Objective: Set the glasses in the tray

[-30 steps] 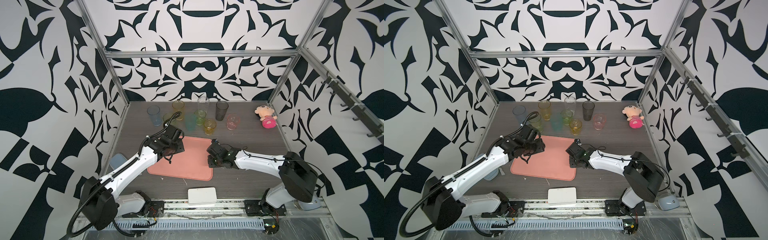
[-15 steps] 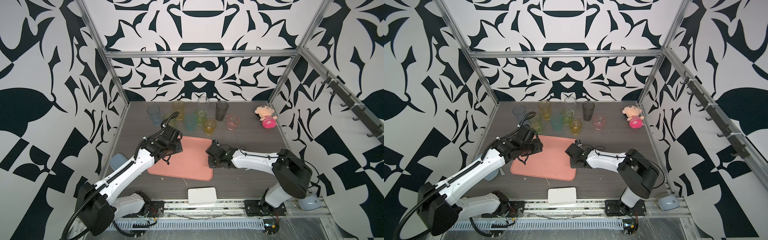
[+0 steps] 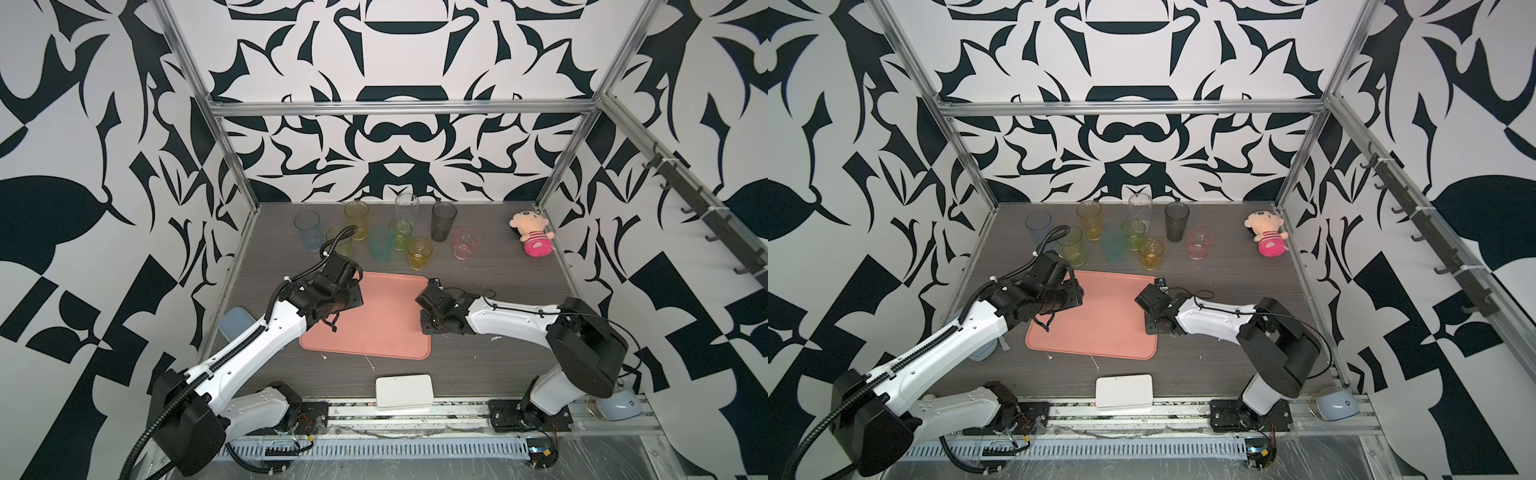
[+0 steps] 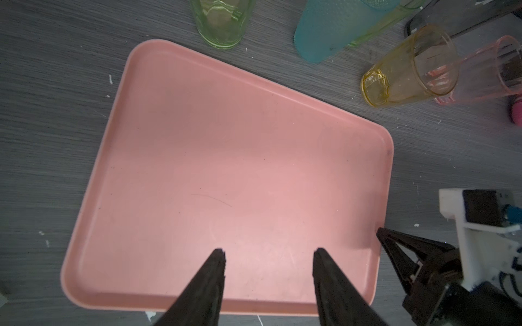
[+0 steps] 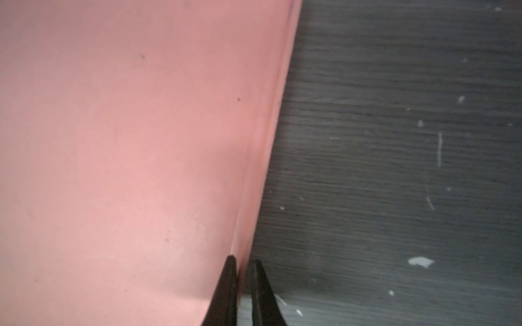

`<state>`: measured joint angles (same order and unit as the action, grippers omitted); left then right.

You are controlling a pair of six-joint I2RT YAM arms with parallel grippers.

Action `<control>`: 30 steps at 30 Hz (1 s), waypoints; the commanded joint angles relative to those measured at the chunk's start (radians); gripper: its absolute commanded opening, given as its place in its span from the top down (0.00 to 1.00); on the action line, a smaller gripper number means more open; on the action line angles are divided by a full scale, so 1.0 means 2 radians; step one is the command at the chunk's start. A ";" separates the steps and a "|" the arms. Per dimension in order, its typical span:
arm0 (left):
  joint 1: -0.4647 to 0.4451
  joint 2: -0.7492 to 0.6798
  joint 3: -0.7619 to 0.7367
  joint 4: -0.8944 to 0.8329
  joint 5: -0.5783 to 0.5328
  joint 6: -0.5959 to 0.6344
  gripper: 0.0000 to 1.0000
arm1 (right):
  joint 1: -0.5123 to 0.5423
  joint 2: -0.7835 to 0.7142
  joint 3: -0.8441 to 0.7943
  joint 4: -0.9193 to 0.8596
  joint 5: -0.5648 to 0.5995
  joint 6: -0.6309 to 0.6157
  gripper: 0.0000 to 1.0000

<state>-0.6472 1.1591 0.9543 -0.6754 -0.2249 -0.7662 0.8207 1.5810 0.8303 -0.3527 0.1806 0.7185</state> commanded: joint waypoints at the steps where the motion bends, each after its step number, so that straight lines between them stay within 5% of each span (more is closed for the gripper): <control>1: 0.002 -0.014 -0.011 -0.015 -0.012 0.000 0.46 | -0.020 -0.033 -0.017 -0.038 0.011 -0.019 0.89; 19: 0.002 -0.019 -0.021 -0.008 -0.010 0.003 0.46 | -0.138 -0.078 -0.060 -0.057 -0.084 -0.121 0.95; 30: 0.002 -0.009 -0.022 0.003 -0.002 0.001 0.45 | -0.101 -0.115 -0.040 -0.045 -0.106 -0.088 0.70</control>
<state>-0.6472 1.1381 0.9230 -0.6697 -0.2352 -0.7589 0.5865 1.3487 0.7143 -0.4469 -0.0235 0.5217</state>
